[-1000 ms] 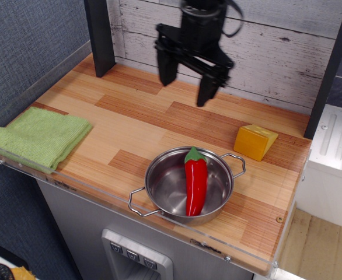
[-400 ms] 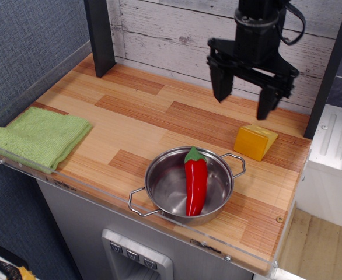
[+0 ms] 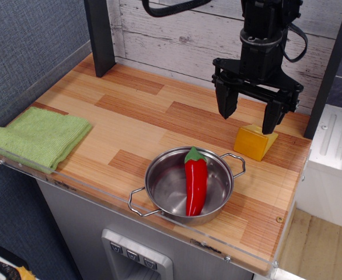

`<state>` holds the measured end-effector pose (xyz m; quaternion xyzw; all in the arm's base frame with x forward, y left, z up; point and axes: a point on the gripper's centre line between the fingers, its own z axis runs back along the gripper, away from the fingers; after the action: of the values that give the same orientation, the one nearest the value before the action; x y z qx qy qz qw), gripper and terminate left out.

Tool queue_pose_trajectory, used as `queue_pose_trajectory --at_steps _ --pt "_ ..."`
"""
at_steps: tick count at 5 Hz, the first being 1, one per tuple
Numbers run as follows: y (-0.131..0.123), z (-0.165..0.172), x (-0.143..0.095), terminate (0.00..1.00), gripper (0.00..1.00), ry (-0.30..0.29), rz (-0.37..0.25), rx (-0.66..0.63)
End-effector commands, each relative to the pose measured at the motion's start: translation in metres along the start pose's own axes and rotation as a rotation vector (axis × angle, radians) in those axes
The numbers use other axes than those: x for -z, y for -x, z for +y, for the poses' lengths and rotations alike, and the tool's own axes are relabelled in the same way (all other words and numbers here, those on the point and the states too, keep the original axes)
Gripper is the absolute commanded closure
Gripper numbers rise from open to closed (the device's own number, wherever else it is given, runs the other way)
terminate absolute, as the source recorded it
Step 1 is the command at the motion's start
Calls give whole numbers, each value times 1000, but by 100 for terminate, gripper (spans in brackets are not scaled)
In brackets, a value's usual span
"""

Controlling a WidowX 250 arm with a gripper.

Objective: Place the cube on to the green towel.

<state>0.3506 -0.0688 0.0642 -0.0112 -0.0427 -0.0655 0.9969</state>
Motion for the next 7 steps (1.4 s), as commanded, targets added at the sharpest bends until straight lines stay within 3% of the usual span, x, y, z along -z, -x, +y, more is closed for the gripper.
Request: queue_pose_trajectory --at_steps 1,2,3,6,7 --pt "-8 -7 -7 0 0 -3 -38 17" --pt "-10 -8 -1 0 0 -9 -27 24" --pt "-12 -5 9 0 0 -52 -10 22" --pt "-12 -1 23 0 0 -31 15 2" --pt "-12 4 21 0 100 -33 34 -14"
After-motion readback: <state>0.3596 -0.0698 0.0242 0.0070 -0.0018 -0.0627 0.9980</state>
